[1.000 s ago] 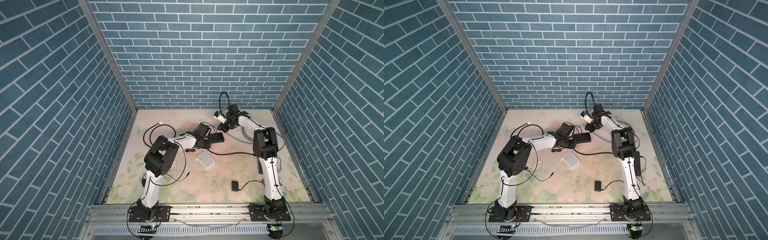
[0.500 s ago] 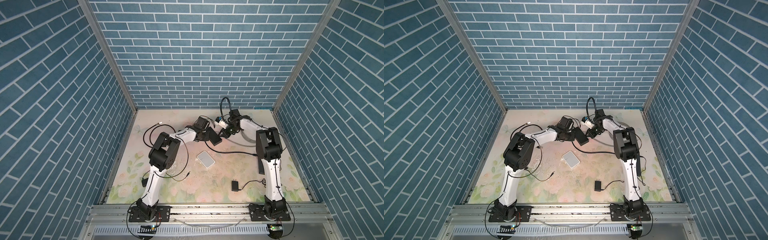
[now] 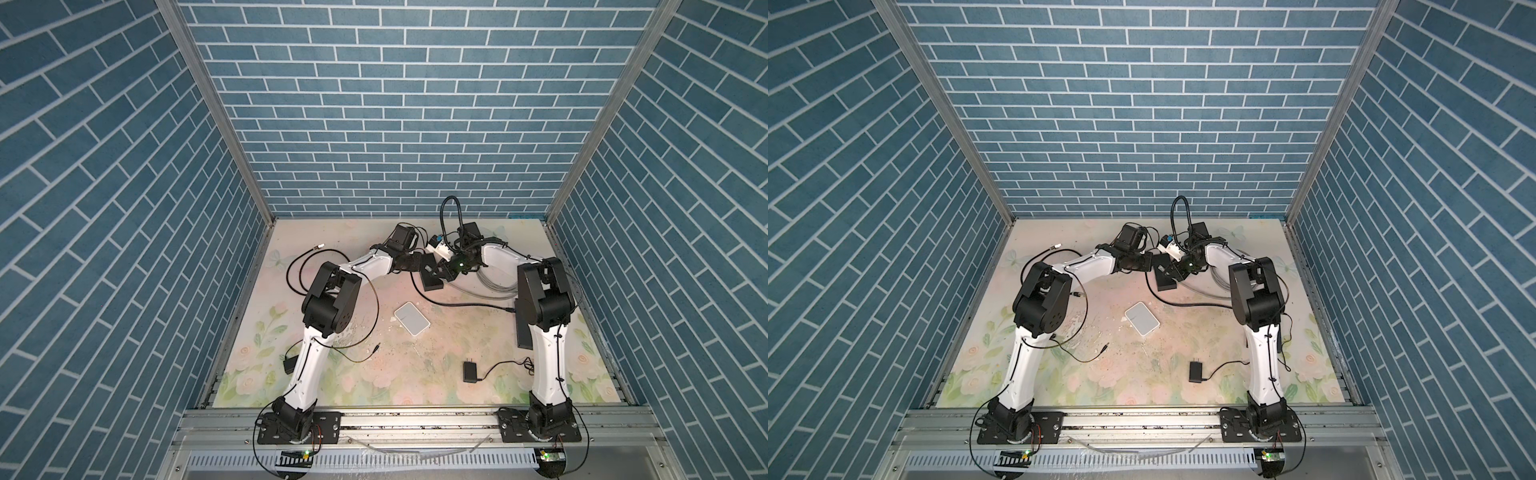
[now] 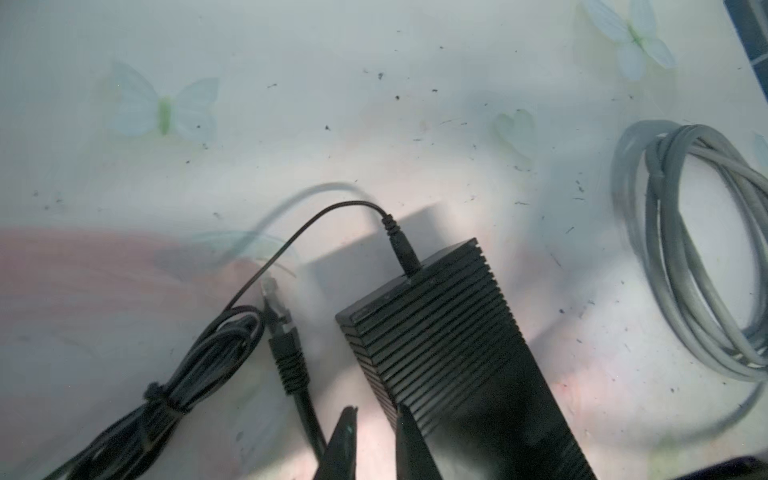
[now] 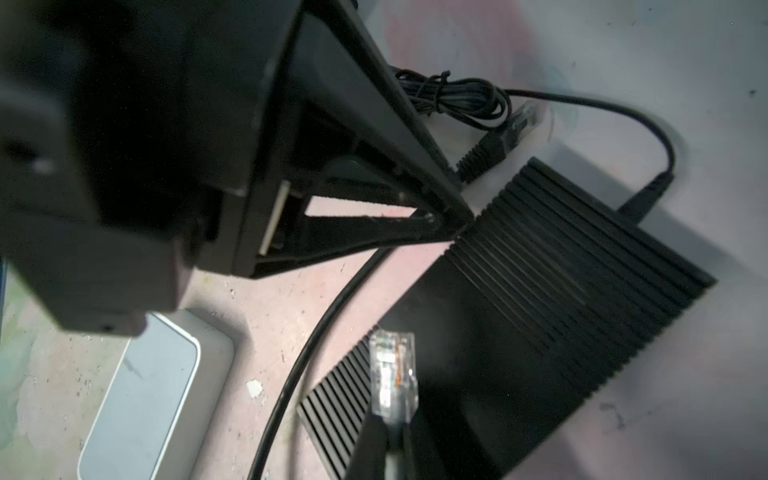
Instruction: Insert the plug into the switch port
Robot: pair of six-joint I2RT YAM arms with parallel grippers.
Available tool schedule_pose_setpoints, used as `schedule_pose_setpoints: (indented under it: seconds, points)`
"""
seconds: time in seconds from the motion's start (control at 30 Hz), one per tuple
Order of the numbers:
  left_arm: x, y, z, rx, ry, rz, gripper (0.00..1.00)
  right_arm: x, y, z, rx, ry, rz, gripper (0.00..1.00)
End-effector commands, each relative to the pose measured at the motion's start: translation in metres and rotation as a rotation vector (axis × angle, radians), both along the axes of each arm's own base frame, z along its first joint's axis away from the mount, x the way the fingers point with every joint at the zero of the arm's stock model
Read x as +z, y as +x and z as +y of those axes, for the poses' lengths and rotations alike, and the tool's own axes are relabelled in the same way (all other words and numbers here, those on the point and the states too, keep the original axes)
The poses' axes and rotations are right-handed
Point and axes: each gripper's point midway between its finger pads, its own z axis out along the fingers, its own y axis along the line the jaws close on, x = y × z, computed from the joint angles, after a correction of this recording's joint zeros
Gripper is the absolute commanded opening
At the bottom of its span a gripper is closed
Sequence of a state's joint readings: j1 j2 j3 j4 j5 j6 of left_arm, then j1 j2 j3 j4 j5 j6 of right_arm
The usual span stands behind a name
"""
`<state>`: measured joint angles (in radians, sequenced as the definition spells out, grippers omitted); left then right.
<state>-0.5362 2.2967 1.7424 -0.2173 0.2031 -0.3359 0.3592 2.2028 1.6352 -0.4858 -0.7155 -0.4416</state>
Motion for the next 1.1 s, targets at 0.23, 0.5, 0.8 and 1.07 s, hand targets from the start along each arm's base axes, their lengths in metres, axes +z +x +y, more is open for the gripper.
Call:
schedule_pose_setpoints:
  seconds: [0.23, 0.5, 0.8, 1.07]
  points:
    - [-0.012, -0.014, 0.033, -0.014, 0.050, 0.057, 0.20, 0.045, 0.024, -0.054, -0.087, -0.024, -0.102, 0.08]
    - [-0.011, -0.006, 0.018, 0.016, 0.032, 0.041, 0.18, 0.024, 0.036, -0.063, -0.086, -0.164, -0.075, 0.08]
    - [-0.020, 0.006, 0.015, 0.099, 0.053, 0.018, 0.17, -0.017, 0.025, -0.065, -0.050, -0.324, 0.044, 0.08]
    - [-0.027, 0.019, 0.004, 0.105, 0.022, 0.025, 0.16, -0.023, 0.011, -0.054, -0.056, -0.346, 0.074, 0.08]
